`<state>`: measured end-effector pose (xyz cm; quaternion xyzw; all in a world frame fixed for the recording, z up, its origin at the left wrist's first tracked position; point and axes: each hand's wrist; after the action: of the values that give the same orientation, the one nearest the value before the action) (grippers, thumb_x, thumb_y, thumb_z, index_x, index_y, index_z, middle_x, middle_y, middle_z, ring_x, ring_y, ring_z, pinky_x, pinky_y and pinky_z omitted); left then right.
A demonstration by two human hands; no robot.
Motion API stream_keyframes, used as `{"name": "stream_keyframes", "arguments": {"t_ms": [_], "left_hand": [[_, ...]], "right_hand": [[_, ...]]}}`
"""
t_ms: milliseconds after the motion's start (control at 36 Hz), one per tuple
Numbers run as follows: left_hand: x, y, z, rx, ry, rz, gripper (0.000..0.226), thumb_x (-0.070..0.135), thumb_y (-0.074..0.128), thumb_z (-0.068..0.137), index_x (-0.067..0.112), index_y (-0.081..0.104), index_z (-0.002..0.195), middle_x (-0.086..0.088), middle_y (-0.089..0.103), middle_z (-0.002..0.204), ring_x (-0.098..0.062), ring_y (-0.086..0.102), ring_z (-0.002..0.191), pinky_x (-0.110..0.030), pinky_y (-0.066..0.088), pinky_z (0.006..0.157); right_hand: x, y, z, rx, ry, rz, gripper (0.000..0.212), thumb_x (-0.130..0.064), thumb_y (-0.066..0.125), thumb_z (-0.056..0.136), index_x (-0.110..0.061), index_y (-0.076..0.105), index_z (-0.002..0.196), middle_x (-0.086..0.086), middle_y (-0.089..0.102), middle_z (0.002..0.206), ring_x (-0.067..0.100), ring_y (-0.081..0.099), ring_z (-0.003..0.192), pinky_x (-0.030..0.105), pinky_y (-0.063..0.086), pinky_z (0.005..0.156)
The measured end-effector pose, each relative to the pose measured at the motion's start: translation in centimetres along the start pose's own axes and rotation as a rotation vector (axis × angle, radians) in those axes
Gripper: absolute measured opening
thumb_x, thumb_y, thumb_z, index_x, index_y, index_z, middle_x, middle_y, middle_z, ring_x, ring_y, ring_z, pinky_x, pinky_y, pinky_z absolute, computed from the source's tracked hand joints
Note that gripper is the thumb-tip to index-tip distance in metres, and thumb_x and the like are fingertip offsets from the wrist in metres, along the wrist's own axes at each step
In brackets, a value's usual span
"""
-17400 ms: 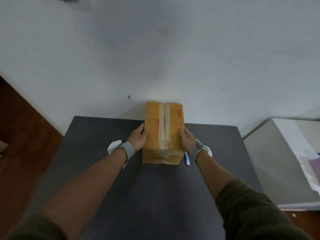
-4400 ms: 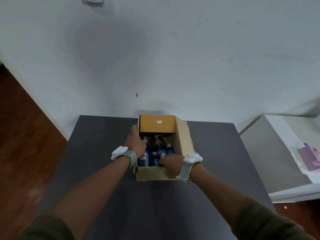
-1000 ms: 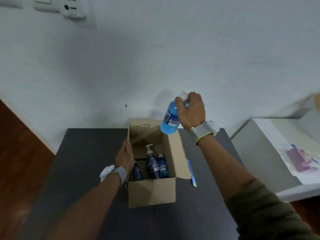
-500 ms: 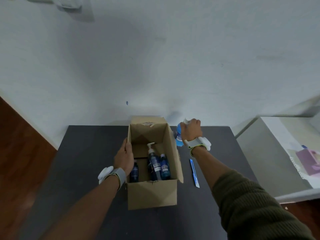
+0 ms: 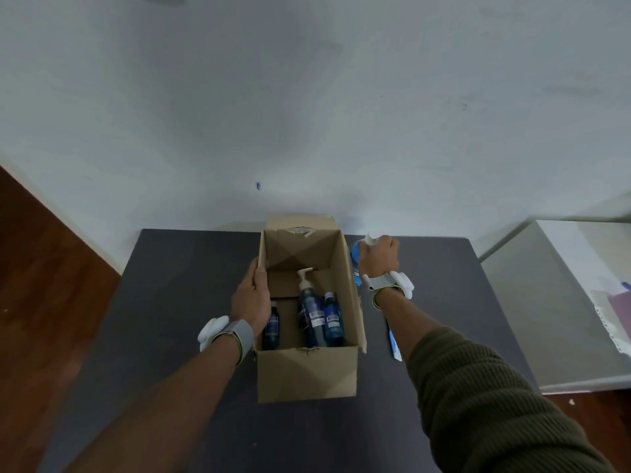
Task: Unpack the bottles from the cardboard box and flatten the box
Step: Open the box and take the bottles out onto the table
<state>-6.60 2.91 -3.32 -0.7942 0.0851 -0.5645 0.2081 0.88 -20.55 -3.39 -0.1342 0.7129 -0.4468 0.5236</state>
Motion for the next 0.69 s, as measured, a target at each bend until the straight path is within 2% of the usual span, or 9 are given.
{"name": "stream_keyframes", "arguments": {"t_ms": [111,194,250,361,444,528,611,667,694], "left_hand": [[0.1,-0.1,0.0,-0.002,-0.012,-0.023,0.048,0.044,0.023,0.109,0.035,0.034,0.155,-0.006,0.051,0.148,-0.029,0.053,0.127,-0.031,0.037,0.096],[0.5,-0.2,-0.3,-0.005,-0.002,-0.036,0.047,0.040,0.024,0.110,0.032,0.035,0.155,-0.006,0.054,0.144,-0.018,0.055,0.102,-0.026,0.035,0.087],[0.8,-0.3,-0.5,-0.015,0.004,-0.036,0.048,0.040,0.023,0.110,0.032,0.034,0.155,-0.006,0.053,0.145,-0.012,0.052,0.096,-0.025,0.035,0.087],[0.8,-0.6,-0.7,-0.036,0.003,-0.047,0.048,0.042,0.022,0.110,0.033,0.034,0.155,-0.005,0.057,0.138,0.003,0.045,0.072,-0.025,0.036,0.081],[0.8,-0.6,-0.7,-0.033,0.004,-0.043,0.048,0.042,0.022,0.109,0.033,0.034,0.155,0.000,0.058,0.131,0.000,0.046,0.074,-0.025,0.036,0.080],[0.9,-0.5,-0.7,-0.038,0.008,-0.037,0.047,0.040,0.023,0.110,0.033,0.035,0.155,-0.002,0.059,0.130,-0.002,0.047,0.079,-0.024,0.035,0.080],[0.6,-0.4,-0.6,-0.039,0.008,-0.031,0.047,0.041,0.023,0.109,0.033,0.036,0.154,0.002,0.063,0.121,-0.005,0.057,0.086,-0.021,0.038,0.077],[0.3,-0.4,-0.3,-0.036,-0.007,-0.029,0.048,0.044,0.022,0.109,0.034,0.037,0.154,-0.002,0.061,0.133,-0.021,0.060,0.108,-0.025,0.038,0.085],[0.1,-0.3,-0.1,-0.039,-0.010,-0.027,0.048,0.045,0.022,0.109,0.034,0.037,0.153,-0.003,0.059,0.137,-0.023,0.059,0.110,-0.027,0.038,0.087]], "right_hand": [[0.1,-0.4,0.1,-0.036,-0.014,-0.007,0.040,-0.029,0.051,0.099,0.005,0.047,0.119,0.020,0.047,0.122,0.036,0.056,0.085,0.034,0.038,0.070],[0.1,-1.2,0.0,-0.073,-0.048,-0.047,0.042,-0.030,0.051,0.098,0.004,0.047,0.123,0.020,0.047,0.125,0.038,0.059,0.098,0.035,0.039,0.073],[0.2,-1.6,0.2,-0.128,-0.082,-0.090,0.042,-0.030,0.049,0.099,0.003,0.048,0.124,0.020,0.046,0.127,0.037,0.057,0.102,0.036,0.044,0.078],[0.3,-2.3,0.0,-0.156,-0.022,-0.043,0.048,-0.037,0.054,0.096,-0.002,0.047,0.128,0.017,0.044,0.130,0.034,0.057,0.095,0.034,0.041,0.078],[-0.1,-2.7,-0.8,0.019,-0.032,-0.016,0.054,-0.042,0.054,0.095,-0.009,0.040,0.135,0.013,0.041,0.133,0.037,0.062,0.094,0.034,0.044,0.072],[-1.7,-3.4,-2.3,0.221,-0.239,0.062,0.039,-0.033,0.054,0.095,-0.014,0.045,0.128,0.006,0.044,0.129,0.024,0.060,0.081,0.034,0.048,0.065],[-3.8,-3.0,-3.4,0.098,-0.446,0.074,0.019,-0.028,0.052,0.096,-0.017,0.054,0.112,0.001,0.057,0.111,0.015,0.057,0.078,0.032,0.049,0.070],[-5.0,-1.9,-3.6,0.028,-0.544,-0.014,0.012,-0.024,0.052,0.095,-0.014,0.058,0.098,0.004,0.063,0.093,0.021,0.059,0.074,0.032,0.049,0.066],[-6.0,-1.7,-4.0,-0.048,-0.530,-0.059,0.013,-0.023,0.053,0.095,-0.011,0.058,0.092,0.004,0.063,0.086,0.023,0.057,0.072,0.030,0.046,0.063]]}}
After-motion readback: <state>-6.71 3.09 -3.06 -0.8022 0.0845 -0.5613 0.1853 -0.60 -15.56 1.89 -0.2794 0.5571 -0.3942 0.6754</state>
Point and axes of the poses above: each hand's wrist, its own z-axis towards the middle knuckle, its own y-axis out of the palm, x = y × z
